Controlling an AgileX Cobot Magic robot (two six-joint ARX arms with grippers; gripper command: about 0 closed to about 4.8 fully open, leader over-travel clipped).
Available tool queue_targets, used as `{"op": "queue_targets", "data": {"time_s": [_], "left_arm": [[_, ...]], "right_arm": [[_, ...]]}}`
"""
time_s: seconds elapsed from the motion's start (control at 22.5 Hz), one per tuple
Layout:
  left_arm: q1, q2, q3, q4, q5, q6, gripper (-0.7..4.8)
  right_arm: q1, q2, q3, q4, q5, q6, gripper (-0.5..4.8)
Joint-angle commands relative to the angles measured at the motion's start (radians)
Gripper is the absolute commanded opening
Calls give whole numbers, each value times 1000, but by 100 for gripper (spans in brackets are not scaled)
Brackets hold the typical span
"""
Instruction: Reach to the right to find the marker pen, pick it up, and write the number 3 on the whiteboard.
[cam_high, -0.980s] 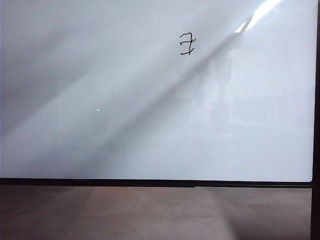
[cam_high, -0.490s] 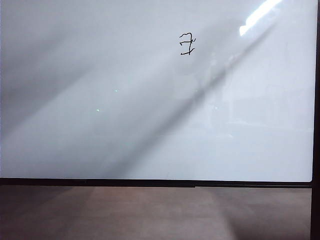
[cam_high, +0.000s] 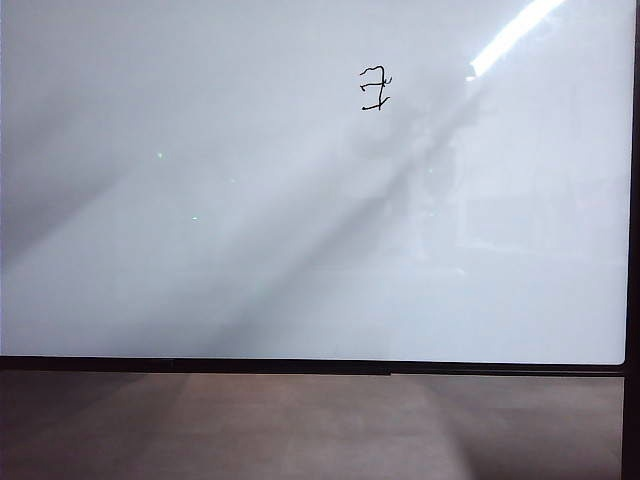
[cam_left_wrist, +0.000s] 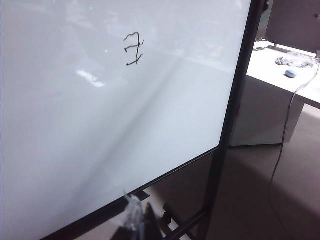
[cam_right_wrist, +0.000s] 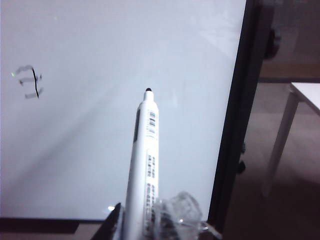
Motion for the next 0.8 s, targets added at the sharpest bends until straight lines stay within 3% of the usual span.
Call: {"op": "queue_targets", "data": {"time_s": [0.04, 0.22, 0.4, 0.8], "left_arm": [[1, -98, -99, 10, -2, -1, -5], [1, -224, -244, -10, -47, 3, -5], [0, -317, -353, -65, -43, -42, -5], [0, -452, -418, -59, -20, -7, -5]], "right_arm": [[0, -58, -85, 18, -7, 6, 22], [-1, -152, -207, 16, -26, 6, 59], [-1, -235, -291, 9, -27, 7, 58], [-1, -277, -306, -15, -26, 7, 58]]}}
